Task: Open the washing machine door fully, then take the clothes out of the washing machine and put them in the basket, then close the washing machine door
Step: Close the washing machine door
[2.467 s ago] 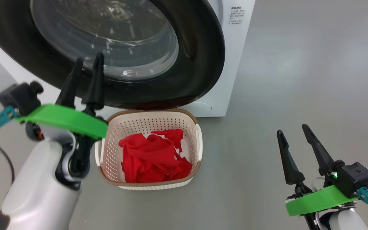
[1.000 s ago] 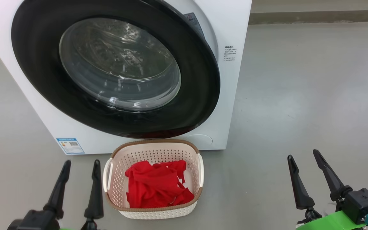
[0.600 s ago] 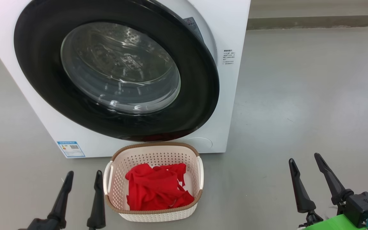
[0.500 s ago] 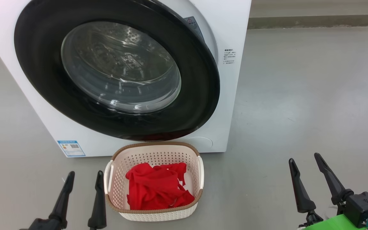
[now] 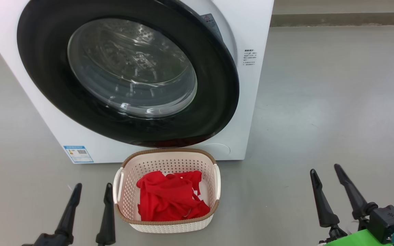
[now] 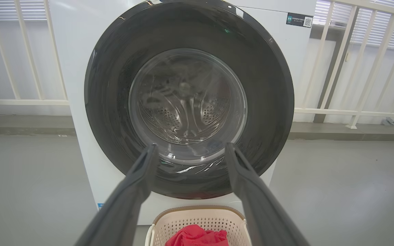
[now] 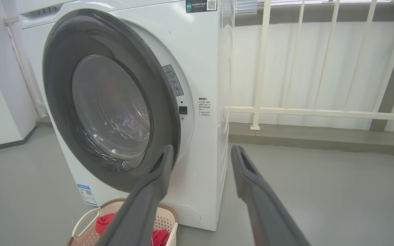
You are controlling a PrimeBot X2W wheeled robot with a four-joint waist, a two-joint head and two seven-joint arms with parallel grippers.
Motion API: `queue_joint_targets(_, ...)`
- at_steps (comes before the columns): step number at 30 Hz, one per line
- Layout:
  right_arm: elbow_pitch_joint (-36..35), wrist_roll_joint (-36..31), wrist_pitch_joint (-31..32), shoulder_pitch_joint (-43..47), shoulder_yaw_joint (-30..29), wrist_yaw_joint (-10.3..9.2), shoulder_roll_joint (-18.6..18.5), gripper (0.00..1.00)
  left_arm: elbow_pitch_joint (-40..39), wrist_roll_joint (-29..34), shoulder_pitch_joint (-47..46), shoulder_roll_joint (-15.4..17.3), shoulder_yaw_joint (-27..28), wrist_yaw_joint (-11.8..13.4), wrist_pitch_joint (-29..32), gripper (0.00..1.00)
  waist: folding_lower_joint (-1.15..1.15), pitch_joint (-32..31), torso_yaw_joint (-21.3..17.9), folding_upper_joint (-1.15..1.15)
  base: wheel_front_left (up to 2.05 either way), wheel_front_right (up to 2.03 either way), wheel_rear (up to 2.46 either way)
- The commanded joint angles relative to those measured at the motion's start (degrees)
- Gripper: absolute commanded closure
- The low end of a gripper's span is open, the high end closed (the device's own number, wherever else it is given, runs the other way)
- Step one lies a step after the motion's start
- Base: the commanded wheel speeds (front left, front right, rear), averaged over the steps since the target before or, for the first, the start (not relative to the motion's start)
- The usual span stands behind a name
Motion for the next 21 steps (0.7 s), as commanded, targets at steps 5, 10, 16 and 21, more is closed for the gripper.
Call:
queue_joint_targets(5, -0.6, 0.15, -0.36, -1.81, 2.37, 0.36, -0.75, 1.0, -0.75, 1.14, -1.55, -0.22, 1.51, -0.8, -0.52, 0.0, 0.0, 0.89, 1.26, 0.0, 0.0, 0.0, 0.0)
queue_joint_targets(10, 0.56, -0.02, -0.36, -3.39, 3.37, 0.36, -0.75, 1.0, -0.49, 2.14, -2.65, -0.76, 0.01, -1.2, -0.52, 0.0, 0.0, 1.93, 3.38, 0.0, 0.0, 0.0, 0.0)
queue_joint_targets(16, 1.82, -1.07, -0.36, -6.45, 4.03, 0.36, -0.75, 1.0, -1.02, 2.76, -4.31, -1.82, -1.92, -1.52, -0.52, 0.0, 0.0, 4.08, 6.04, 0.0, 0.0, 0.0, 0.0)
queue_joint_targets(21, 2.99, -2.63, -0.36, -9.55, 4.35, 0.36, -0.75, 1.0, -0.84, 3.16, -6.15, -2.94, -4.46, -2.15, -0.52, 0.0, 0.0, 6.17, 8.53, 0.0, 0.0, 0.0, 0.0)
